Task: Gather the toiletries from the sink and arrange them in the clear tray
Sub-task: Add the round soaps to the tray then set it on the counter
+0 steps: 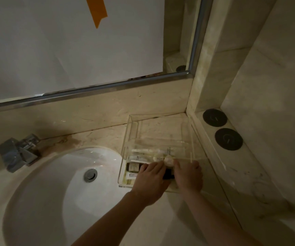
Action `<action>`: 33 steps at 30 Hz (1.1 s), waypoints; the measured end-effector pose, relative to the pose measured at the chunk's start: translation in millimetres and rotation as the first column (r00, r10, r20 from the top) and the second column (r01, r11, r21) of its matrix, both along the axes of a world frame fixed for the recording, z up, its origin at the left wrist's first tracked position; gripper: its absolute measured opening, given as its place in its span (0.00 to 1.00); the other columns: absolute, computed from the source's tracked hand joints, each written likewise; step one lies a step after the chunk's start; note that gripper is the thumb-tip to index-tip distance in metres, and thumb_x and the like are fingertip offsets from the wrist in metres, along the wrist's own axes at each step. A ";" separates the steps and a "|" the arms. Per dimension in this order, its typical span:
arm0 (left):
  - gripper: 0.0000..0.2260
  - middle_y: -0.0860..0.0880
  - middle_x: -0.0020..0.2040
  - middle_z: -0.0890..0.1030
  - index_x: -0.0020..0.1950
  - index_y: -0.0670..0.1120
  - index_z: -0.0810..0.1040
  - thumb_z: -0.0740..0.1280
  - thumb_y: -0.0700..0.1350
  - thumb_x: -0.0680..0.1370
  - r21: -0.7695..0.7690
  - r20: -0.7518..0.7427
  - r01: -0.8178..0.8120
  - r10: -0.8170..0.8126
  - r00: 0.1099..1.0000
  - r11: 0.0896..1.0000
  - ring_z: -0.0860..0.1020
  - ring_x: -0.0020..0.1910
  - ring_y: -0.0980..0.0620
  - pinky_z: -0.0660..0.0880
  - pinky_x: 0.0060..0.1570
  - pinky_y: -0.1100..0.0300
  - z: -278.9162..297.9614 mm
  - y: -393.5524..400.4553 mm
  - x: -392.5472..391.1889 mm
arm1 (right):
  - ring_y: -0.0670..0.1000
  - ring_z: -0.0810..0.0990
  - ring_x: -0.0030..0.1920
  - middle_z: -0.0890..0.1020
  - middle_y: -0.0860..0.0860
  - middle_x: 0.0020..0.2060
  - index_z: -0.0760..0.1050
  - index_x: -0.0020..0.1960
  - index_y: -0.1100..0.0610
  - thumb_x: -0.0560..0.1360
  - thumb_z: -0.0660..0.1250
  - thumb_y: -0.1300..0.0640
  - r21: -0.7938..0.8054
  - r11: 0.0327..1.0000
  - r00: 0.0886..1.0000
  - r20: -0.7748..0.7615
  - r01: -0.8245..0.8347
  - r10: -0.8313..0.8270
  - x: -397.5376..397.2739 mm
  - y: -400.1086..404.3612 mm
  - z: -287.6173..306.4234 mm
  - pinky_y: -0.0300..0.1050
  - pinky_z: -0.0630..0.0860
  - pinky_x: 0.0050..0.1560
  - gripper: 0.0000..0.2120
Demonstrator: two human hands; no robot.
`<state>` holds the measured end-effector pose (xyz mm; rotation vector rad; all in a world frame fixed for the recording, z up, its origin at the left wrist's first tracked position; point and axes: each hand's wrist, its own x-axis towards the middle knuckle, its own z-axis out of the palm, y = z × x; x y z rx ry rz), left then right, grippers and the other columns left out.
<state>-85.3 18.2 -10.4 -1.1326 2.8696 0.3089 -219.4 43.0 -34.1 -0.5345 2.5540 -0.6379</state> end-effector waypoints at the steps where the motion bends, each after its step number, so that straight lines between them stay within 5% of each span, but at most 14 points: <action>1: 0.30 0.48 0.75 0.65 0.75 0.47 0.61 0.47 0.60 0.77 0.032 0.018 -0.005 0.005 1.000 0.999 0.64 0.74 0.47 0.59 0.71 0.49 -0.1 0.0 0.1 | 0.63 0.74 0.60 0.75 0.61 0.62 0.65 0.67 0.62 0.72 0.63 0.37 -0.004 1.000 1.000 0.005 -0.005 0.005 -1.0 2.9 -0.8 0.59 0.74 0.57 0.34; 4: 0.29 0.51 0.77 0.62 0.76 0.50 0.59 0.46 0.60 0.77 0.034 -0.012 -0.025 0.025 1.000 0.999 0.61 0.75 0.49 0.56 0.72 0.51 0.9 -0.4 3.3 | 0.61 0.76 0.56 0.76 0.60 0.59 0.68 0.66 0.59 0.75 0.57 0.38 -0.010 1.000 1.000 0.012 -0.026 0.026 -4.3 13.1 -2.8 0.54 0.75 0.52 0.29; 10: 0.21 0.52 0.65 0.76 0.64 0.53 0.73 0.55 0.61 0.77 -0.069 -0.195 -0.163 0.147 0.970 0.984 0.73 0.64 0.49 0.69 0.64 0.52 -0.4 -6.6 36.7 | 0.56 0.78 0.42 0.79 0.56 0.46 0.73 0.53 0.58 0.78 0.51 0.39 -0.008 0.996 0.995 -0.046 -0.089 0.089 -11.4 40.3 -11.2 0.47 0.73 0.40 0.24; 13: 0.27 0.49 0.66 0.74 0.65 0.53 0.73 0.59 0.68 0.72 -0.095 -0.119 -0.165 0.153 0.981 0.982 0.72 0.65 0.47 0.71 0.64 0.48 -4.6 -9.5 65.0 | 0.56 0.78 0.39 0.79 0.54 0.40 0.72 0.47 0.57 0.79 0.53 0.41 -0.060 0.988 0.990 -0.029 -0.139 0.138 -12.7 51.5 -14.5 0.47 0.72 0.37 0.20; 17: 0.39 0.44 0.76 0.62 0.73 0.60 0.61 0.63 0.72 0.65 -0.049 0.050 -0.195 0.198 0.979 0.980 0.62 0.73 0.40 0.63 0.68 0.43 -12.9 -11.2 97.4 | 0.57 0.77 0.36 0.79 0.57 0.36 0.72 0.40 0.58 0.80 0.56 0.48 -0.172 0.979 0.993 0.024 -0.114 0.119 -10.2 51.9 -15.7 0.51 0.76 0.39 0.16; 21: 0.39 0.40 0.74 0.64 0.73 0.56 0.62 0.74 0.61 0.66 0.005 -0.004 -0.267 0.267 0.964 0.964 0.67 0.70 0.36 0.79 0.52 0.44 -13.4 -15.4 102.1 | 0.58 0.79 0.35 0.79 0.57 0.33 0.70 0.35 0.57 0.79 0.57 0.52 -0.218 0.975 0.997 0.063 -0.036 0.051 -8.2 48.9 -14.0 0.53 0.78 0.39 0.15; 26: 0.34 0.40 0.72 0.68 0.70 0.52 0.70 0.76 0.55 0.66 -0.027 -0.063 -0.299 0.297 0.953 0.954 0.70 0.68 0.36 0.83 0.41 0.45 -8.2 -25.3 86.9 | 0.59 0.80 0.35 0.79 0.56 0.33 0.70 0.35 0.54 0.77 0.58 0.53 -0.237 0.972 0.994 0.107 0.013 0.012 -10.3 36.6 -15.4 0.58 0.81 0.40 0.14; 33: 0.31 0.42 0.76 0.60 0.73 0.53 0.65 0.71 0.56 0.72 -0.086 -0.043 -0.294 0.291 0.956 0.952 0.60 0.75 0.38 0.67 0.66 0.42 -2.8 -34.3 62.2 | 0.58 0.82 0.40 0.80 0.57 0.42 0.72 0.46 0.56 0.77 0.60 0.53 -0.257 0.957 0.962 0.263 0.138 -0.068 -15.3 16.6 -4.4 0.60 0.82 0.44 0.07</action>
